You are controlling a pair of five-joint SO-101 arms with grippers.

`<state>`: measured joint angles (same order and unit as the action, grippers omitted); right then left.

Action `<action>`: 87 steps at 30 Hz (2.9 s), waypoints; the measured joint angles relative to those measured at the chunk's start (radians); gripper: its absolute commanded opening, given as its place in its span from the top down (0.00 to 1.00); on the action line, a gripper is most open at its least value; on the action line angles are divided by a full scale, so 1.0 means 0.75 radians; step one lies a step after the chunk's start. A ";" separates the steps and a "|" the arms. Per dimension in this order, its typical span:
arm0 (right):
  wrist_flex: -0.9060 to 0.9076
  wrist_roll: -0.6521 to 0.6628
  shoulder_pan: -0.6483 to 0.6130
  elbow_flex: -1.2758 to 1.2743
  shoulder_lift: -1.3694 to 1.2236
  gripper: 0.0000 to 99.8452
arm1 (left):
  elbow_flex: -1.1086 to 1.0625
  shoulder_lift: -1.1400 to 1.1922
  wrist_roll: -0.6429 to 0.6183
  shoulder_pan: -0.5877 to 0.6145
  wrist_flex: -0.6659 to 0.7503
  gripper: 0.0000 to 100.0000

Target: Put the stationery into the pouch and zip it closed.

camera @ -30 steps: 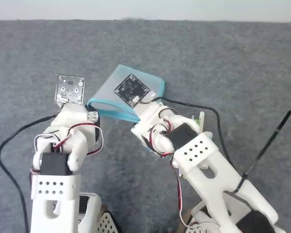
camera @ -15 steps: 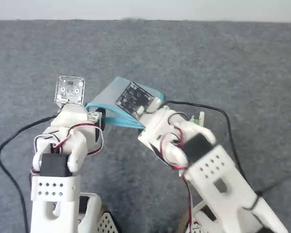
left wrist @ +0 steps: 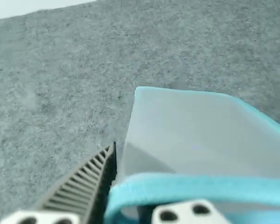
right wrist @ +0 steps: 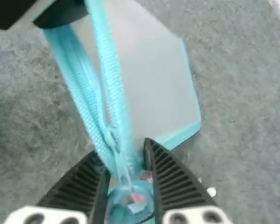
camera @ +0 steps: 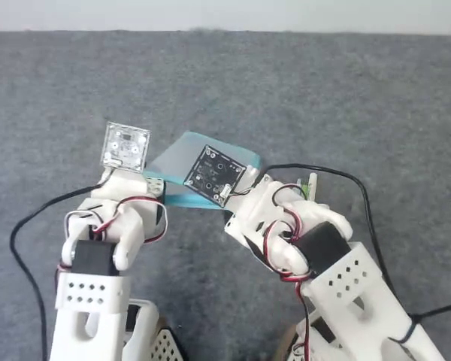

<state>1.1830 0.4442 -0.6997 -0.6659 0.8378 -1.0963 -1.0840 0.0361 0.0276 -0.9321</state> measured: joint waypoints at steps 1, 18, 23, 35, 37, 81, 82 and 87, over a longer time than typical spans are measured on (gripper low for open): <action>0.014 0.000 0.006 0.002 -0.016 0.76 | -0.025 0.000 -0.004 0.000 0.037 0.99; 0.243 -0.082 0.628 0.002 -0.227 0.79 | -0.125 0.018 -0.309 0.194 0.231 0.99; 0.227 -0.088 0.751 0.002 -0.554 0.79 | -0.131 0.018 -0.309 0.200 0.231 0.99; 0.096 -0.174 0.771 -0.047 -0.955 0.80 | -0.147 0.018 -0.309 0.266 0.231 0.99; 0.065 -0.174 0.773 -0.076 -0.957 0.80 | -0.147 0.018 -0.309 0.266 0.231 0.99; 0.714 -0.141 0.002 0.747 -0.704 0.99 | -0.389 0.016 -0.321 0.076 0.561 0.99; 0.732 -0.145 0.002 0.792 -0.765 0.99 | -0.389 0.016 -0.321 0.057 0.567 0.99; 0.763 -0.180 0.000 0.953 -1.004 0.99 | -0.389 0.018 -0.321 -0.004 0.575 0.99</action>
<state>1.7553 0.3092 -0.6997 0.0491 0.0844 -1.3878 -1.0702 -0.2048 0.0245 -0.5010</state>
